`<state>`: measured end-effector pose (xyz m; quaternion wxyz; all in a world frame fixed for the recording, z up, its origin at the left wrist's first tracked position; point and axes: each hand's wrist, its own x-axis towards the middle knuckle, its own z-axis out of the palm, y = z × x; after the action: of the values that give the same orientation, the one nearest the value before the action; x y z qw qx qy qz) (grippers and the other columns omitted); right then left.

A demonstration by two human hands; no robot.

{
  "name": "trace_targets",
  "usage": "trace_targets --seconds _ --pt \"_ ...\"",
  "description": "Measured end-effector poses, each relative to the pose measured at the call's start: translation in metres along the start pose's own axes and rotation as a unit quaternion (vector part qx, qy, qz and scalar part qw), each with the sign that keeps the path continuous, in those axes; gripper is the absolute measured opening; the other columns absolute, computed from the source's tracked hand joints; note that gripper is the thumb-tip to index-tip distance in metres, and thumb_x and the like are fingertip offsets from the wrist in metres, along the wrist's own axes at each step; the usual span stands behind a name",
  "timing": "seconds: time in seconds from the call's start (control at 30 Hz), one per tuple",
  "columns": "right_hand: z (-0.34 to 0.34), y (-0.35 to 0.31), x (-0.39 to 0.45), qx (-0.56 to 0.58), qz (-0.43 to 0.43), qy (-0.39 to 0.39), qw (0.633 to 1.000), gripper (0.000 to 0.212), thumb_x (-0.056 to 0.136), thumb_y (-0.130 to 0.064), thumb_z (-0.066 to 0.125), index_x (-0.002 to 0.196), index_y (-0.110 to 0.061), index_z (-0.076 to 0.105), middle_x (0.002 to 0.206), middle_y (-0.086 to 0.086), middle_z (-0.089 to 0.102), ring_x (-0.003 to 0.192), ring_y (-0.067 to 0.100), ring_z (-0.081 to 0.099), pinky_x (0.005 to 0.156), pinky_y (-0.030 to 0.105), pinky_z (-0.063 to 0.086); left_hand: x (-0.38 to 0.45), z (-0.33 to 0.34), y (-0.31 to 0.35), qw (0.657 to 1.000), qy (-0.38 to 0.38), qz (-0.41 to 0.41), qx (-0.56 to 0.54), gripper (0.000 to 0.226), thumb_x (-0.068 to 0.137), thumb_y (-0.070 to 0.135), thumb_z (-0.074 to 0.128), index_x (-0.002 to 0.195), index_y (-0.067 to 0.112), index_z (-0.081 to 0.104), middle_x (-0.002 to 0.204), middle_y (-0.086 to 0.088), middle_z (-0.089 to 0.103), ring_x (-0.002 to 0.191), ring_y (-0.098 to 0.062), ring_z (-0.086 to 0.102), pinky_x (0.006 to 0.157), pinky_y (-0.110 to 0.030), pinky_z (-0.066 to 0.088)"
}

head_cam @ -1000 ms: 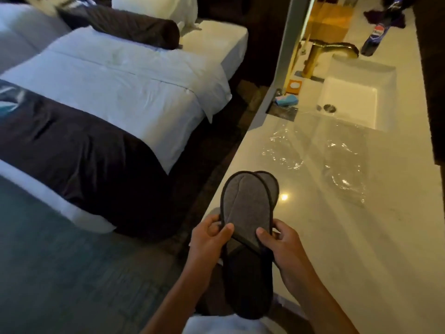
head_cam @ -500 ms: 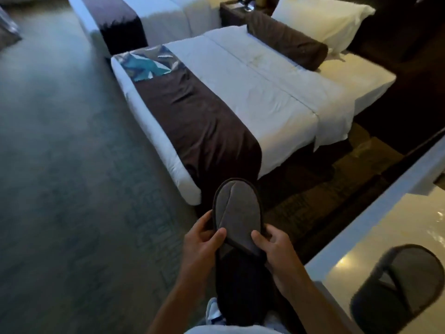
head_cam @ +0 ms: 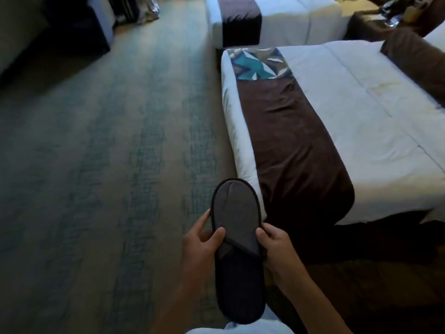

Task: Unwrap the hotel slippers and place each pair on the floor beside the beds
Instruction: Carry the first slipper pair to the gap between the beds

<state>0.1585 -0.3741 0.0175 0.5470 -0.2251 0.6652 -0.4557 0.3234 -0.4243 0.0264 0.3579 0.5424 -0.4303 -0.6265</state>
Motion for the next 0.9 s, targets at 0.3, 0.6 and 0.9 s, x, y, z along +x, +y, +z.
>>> trace_targets --seconds 0.3,0.6,0.9 --pt "0.002 -0.068 0.147 -0.005 -0.006 -0.044 0.999 0.026 0.100 -0.020 0.049 0.107 -0.007 0.070 0.107 0.017 0.073 0.103 0.034 0.069 0.096 0.056 0.052 0.138 0.032 0.046 0.999 0.051 -0.009 -0.017 0.056 0.085 0.008 0.072 0.137 0.022 0.054 0.104 -0.011 0.076 0.091 -0.021 0.076 0.078 -0.040 0.062" --pt "0.021 -0.133 0.265 0.011 0.008 -0.059 0.998 0.023 0.095 -0.021 0.055 0.095 -0.003 0.070 0.103 0.026 0.070 0.101 0.039 0.067 0.093 0.059 0.050 0.262 0.044 0.087 0.995 0.068 -0.036 -0.070 0.047 0.086 0.003 0.069 0.127 0.023 0.057 0.094 -0.011 0.079 0.086 -0.021 0.077 0.069 -0.030 0.063" --pt "0.092 -0.209 0.418 0.001 0.034 -0.065 0.997 0.022 0.100 -0.020 0.051 0.098 -0.014 0.072 0.096 0.010 0.074 0.088 0.022 0.071 0.071 0.035 0.056 0.444 0.007 0.133 0.992 0.072 -0.070 -0.079 0.030 0.086 0.003 0.069 0.113 0.012 0.062 0.092 -0.009 0.077 0.077 -0.015 0.075 0.062 -0.023 0.060"
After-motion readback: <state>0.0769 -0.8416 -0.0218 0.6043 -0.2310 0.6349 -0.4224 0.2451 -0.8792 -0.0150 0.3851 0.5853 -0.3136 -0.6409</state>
